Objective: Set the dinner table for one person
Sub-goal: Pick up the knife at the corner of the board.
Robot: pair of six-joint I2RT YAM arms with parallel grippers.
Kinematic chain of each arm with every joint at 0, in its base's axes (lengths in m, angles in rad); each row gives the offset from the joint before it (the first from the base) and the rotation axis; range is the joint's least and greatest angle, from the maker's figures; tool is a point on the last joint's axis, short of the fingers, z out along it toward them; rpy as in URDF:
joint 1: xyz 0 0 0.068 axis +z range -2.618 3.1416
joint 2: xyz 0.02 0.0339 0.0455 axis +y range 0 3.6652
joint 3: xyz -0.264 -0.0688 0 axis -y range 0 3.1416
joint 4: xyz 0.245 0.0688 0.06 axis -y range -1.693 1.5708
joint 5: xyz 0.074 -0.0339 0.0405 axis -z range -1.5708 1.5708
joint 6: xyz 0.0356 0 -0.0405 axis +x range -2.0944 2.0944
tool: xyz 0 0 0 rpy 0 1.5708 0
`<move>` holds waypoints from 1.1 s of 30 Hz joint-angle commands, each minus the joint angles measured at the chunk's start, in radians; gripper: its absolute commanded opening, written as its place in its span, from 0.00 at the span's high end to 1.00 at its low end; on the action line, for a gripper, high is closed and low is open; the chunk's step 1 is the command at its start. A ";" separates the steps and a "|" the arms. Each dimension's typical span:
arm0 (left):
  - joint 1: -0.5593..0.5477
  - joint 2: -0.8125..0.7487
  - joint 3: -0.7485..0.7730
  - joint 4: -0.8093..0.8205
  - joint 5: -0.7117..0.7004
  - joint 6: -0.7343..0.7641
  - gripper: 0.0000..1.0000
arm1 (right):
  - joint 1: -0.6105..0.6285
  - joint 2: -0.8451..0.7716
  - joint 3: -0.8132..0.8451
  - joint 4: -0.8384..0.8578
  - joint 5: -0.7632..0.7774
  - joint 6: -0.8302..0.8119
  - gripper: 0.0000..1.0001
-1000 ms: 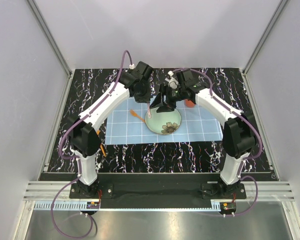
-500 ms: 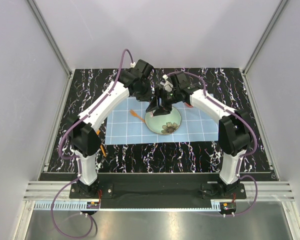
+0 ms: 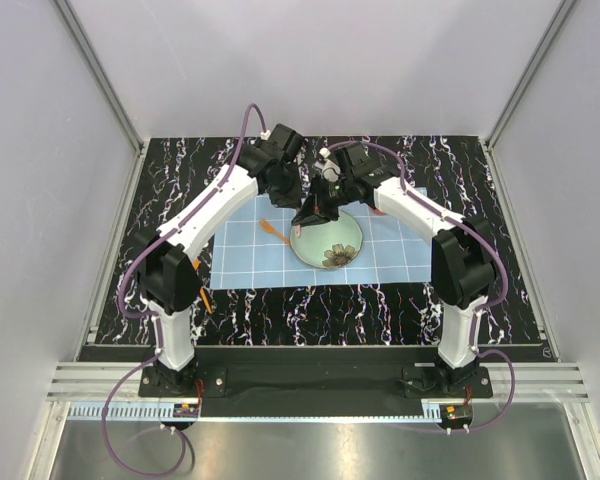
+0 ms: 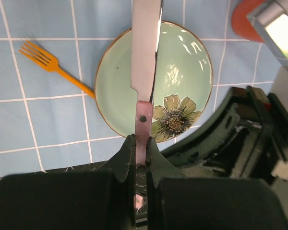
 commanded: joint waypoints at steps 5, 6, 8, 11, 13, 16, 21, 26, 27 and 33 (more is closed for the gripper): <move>-0.001 -0.089 -0.025 0.016 0.037 0.027 1.00 | 0.008 -0.014 0.027 0.023 0.068 -0.004 1.00; 0.002 -0.088 -0.023 0.016 0.038 0.030 1.00 | 0.009 -0.022 0.024 0.021 0.076 -0.006 1.00; 0.004 -0.089 -0.026 0.016 0.040 0.031 1.00 | 0.009 -0.031 0.017 0.018 0.086 -0.015 1.00; 0.014 -0.091 -0.037 0.011 0.038 0.036 0.77 | 0.009 -0.057 0.019 -0.015 0.140 -0.033 1.00; 0.028 -0.101 -0.051 -0.004 0.029 0.033 0.64 | 0.008 -0.073 0.022 -0.067 0.166 -0.059 1.00; 0.057 -0.130 -0.087 -0.010 0.006 0.034 0.58 | 0.000 -0.119 -0.009 -0.091 0.208 -0.069 1.00; 0.132 -0.193 -0.169 -0.022 -0.020 0.056 0.57 | -0.021 -0.197 -0.105 -0.127 0.250 -0.073 1.00; 0.195 -0.248 -0.253 -0.029 -0.049 0.097 0.57 | -0.038 -0.267 -0.156 -0.238 0.295 -0.131 1.00; 0.204 -0.259 -0.264 -0.029 -0.051 0.100 0.57 | -0.037 -0.278 -0.165 -0.268 0.304 -0.138 1.00; 0.229 -0.281 -0.316 -0.029 -0.051 0.122 0.57 | -0.038 -0.355 -0.226 -0.409 0.364 -0.113 1.00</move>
